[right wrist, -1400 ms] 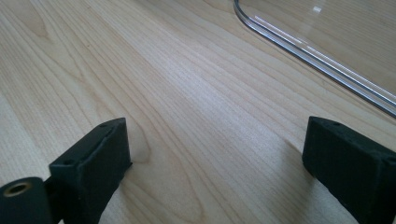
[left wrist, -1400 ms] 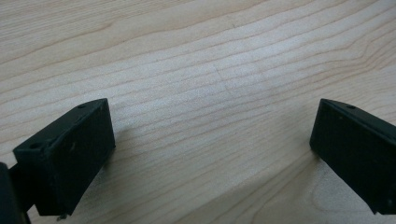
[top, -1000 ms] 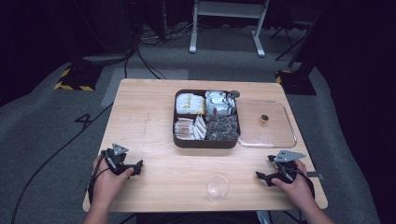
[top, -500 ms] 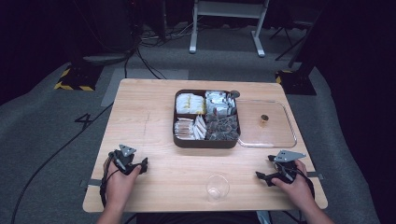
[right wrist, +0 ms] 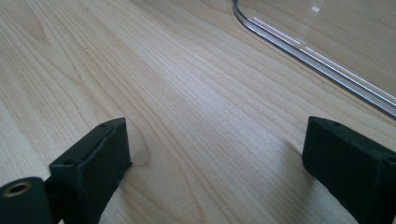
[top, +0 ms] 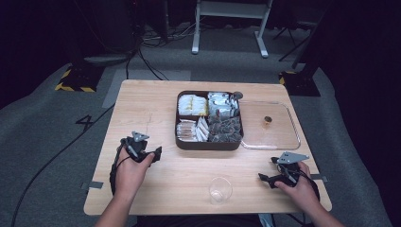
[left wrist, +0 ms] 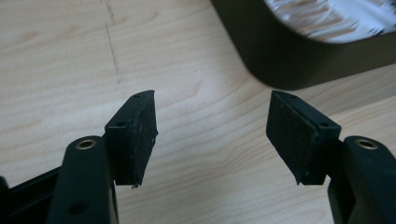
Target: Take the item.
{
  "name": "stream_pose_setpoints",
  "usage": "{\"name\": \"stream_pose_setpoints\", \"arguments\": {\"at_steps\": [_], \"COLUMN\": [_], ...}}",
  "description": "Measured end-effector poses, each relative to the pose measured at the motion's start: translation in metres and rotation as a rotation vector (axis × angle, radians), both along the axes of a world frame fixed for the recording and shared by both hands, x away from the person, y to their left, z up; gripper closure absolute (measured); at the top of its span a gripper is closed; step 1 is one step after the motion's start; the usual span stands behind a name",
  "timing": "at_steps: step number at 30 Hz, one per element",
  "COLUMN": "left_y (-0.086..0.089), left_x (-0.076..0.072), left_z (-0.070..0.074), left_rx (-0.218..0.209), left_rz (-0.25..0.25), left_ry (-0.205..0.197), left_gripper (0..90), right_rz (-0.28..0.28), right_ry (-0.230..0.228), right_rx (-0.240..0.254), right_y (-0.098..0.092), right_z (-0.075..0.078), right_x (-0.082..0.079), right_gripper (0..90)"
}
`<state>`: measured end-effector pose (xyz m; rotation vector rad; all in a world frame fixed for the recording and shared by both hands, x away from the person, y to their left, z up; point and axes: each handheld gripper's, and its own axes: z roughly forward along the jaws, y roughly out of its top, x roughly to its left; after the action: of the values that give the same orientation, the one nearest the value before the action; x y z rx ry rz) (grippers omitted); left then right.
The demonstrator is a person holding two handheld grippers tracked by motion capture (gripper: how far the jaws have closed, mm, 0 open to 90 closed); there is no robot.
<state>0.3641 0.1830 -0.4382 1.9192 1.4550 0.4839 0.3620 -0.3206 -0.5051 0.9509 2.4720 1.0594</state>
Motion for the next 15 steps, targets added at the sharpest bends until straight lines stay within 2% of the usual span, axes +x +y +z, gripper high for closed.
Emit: {"name": "stream_pose_setpoints", "arguments": {"at_steps": [1,2,4,6,7,8,10,12,13,15], "left_y": [0.000,-0.005,-0.011,-0.018,-0.018,-0.023,-0.029,-0.031,-0.036,-0.040], "left_x": [0.000,0.003,0.007,0.011,0.011,0.015,0.019,0.022,0.026,0.031], "left_z": [0.000,0.010,0.020,0.029,0.029,0.037,0.045,0.048,0.054,0.060], "left_rx": [0.000,0.004,0.004,-0.010,-0.010,-0.012,-0.020,-0.030,-0.041,-0.021], "left_rz": [0.000,0.001,0.009,0.006,0.006,-0.008,-0.018,-0.019,-0.012,-0.012], "left_ry": [0.000,-0.018,-0.041,-0.059,-0.059,-0.069,-0.074,-0.081,-0.099,-0.114], "left_gripper": [34.2,34.2,34.2,34.2,34.7,36.5,37.5,39.1,39.7,41.3], "right_rz": [0.000,0.000,-0.004,-0.009,-0.009,-0.006,-0.011,-0.011,-0.009,-0.009], "right_ry": [0.000,0.001,0.000,0.001,0.001,0.001,0.000,0.002,0.002,0.003], "right_rx": [0.000,0.001,-0.001,0.001,0.001,0.000,-0.001,-0.002,-0.002,0.000], "right_y": [0.000,0.000,0.000,0.001,0.001,0.001,0.002,0.004,0.004,0.005], "right_z": [0.000,0.000,0.000,0.000,0.000,0.000,0.000,0.000,0.000,0.000], "right_x": [0.000,0.000,0.000,0.000,0.000,0.000,0.001,0.002,0.002,0.002], "right_gripper": [7.8,7.9,7.9,7.9,7.9,7.9,7.9,7.9,7.9,7.9]}}
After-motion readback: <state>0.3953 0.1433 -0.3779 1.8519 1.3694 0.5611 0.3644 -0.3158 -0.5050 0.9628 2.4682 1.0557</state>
